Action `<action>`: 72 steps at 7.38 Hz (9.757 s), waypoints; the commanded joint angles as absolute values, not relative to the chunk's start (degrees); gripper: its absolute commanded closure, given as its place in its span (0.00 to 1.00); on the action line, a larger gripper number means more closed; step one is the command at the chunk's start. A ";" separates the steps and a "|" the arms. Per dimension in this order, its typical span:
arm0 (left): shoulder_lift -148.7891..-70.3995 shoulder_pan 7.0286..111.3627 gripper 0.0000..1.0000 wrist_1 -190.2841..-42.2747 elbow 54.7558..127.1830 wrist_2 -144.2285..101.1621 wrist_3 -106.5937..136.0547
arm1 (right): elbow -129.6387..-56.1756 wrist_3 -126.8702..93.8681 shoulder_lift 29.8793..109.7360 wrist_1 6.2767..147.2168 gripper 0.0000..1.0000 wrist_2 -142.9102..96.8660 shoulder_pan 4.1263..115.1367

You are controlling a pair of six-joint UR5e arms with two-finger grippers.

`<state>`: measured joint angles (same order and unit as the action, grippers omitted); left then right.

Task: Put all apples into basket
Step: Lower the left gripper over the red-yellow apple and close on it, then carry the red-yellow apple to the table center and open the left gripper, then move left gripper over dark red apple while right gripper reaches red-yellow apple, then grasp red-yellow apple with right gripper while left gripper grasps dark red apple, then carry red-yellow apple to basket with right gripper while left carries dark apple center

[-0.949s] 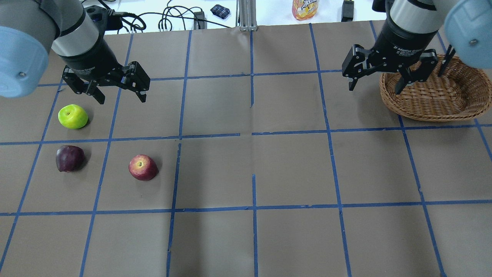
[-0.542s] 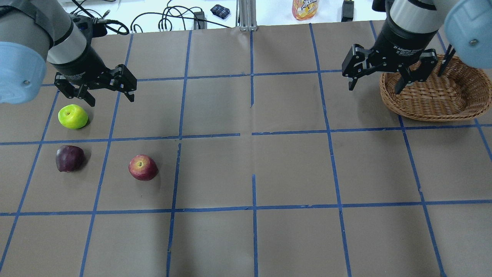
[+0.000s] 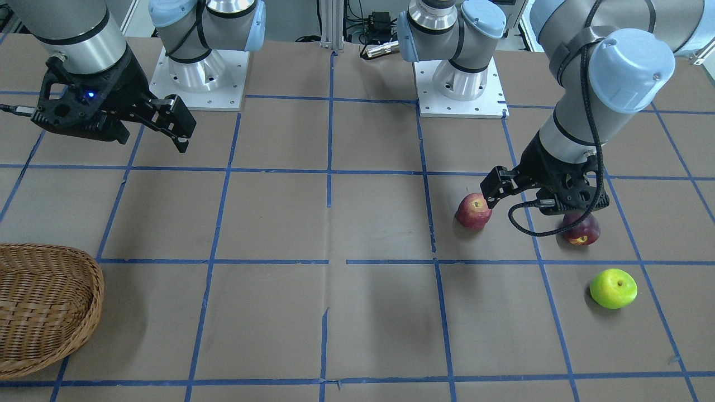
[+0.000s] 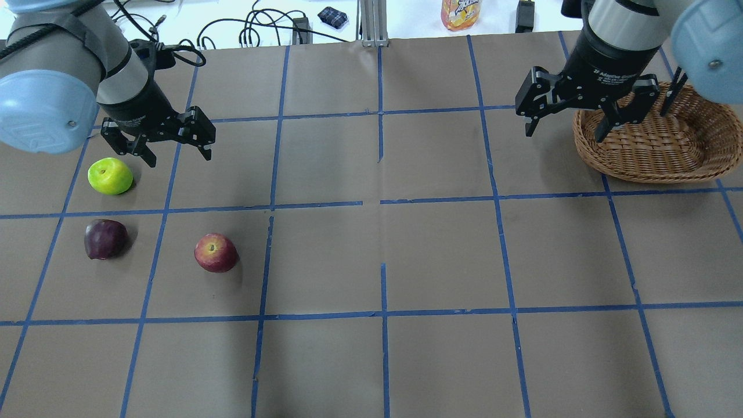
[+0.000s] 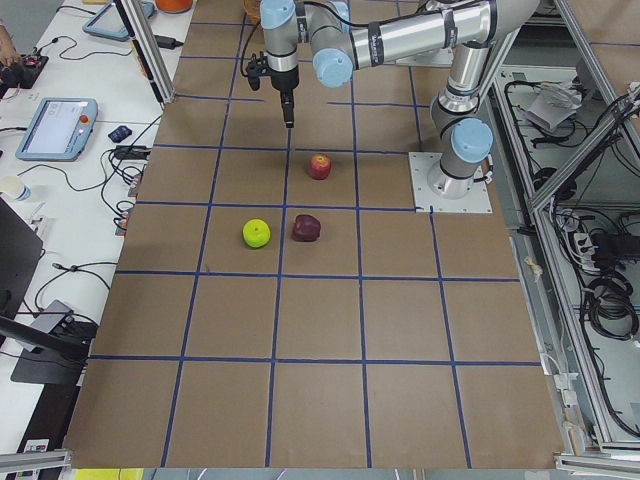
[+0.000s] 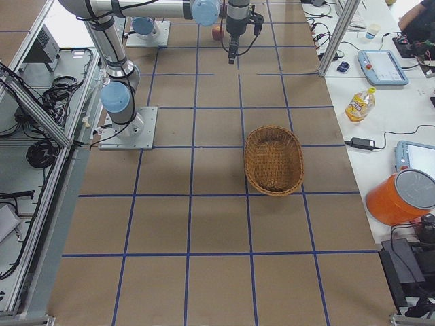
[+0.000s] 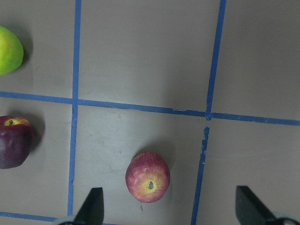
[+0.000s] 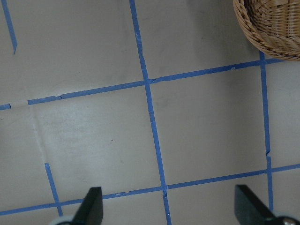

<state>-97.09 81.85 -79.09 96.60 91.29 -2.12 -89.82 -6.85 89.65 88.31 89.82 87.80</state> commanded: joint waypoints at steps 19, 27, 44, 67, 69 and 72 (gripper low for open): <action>-100.72 79.01 0.00 -63.37 118.47 93.34 -2.73 | -89.21 -6.77 89.47 88.50 0.00 89.47 87.80; -102.30 79.01 0.52 -56.04 119.97 93.43 -2.99 | -89.91 -6.77 89.56 88.42 0.00 90.00 87.80; -111.13 100.76 0.00 -52.48 93.10 84.99 17.64 | -89.31 -8.34 80.17 96.06 0.00 89.21 86.57; -99.68 66.13 1.00 -59.21 113.29 89.07 -19.72 | -87.10 -34.72 53.96 121.82 0.51 80.24 106.00; -101.15 79.82 1.00 -56.97 112.24 85.78 -0.25 | -86.32 -33.93 55.71 119.55 1.00 80.95 106.00; -102.48 87.24 1.00 -53.19 111.97 82.81 9.98 | -86.58 -23.50 66.59 100.52 1.00 87.97 94.45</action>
<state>-102.10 83.59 -55.14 112.06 84.54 4.44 -86.76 -28.16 62.32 108.16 85.25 100.40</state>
